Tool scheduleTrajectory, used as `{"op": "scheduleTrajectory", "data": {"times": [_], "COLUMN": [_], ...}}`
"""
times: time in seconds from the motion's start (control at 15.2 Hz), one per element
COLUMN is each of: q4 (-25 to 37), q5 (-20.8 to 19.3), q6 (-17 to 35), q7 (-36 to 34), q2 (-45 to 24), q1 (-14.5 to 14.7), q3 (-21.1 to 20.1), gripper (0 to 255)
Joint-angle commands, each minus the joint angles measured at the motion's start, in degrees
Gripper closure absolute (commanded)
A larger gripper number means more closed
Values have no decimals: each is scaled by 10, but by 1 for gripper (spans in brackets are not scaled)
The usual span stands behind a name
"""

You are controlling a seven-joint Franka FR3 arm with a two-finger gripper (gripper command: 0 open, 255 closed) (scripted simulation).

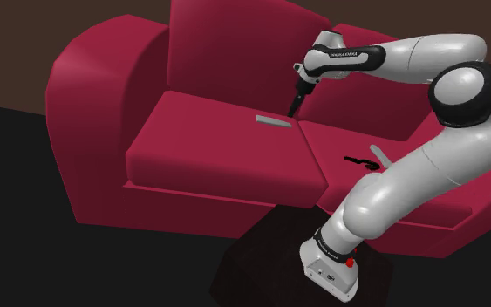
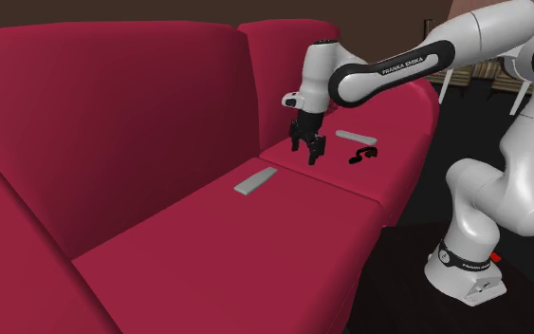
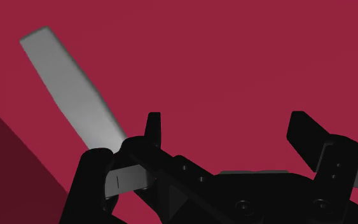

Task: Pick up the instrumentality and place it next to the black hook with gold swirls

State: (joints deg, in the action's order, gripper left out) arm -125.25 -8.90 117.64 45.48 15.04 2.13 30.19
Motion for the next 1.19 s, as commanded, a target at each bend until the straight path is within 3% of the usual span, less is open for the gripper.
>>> {"op": "scheduleTrajectory", "data": {"times": [0.0,0.4,0.79,1.06,1.12], "q4": [23,134,285,402,398], "q5": [24,141,241,276,277], "q6": [14,24,-8,-41,-35], "q7": [60,246,393,453,454], "q2": [-45,-215,-386,-488,-490], "q1": [6,-5,-79,-133,-133], "q3": [26,70,42,12,11], "gripper": [0,0,0,0,0]}}
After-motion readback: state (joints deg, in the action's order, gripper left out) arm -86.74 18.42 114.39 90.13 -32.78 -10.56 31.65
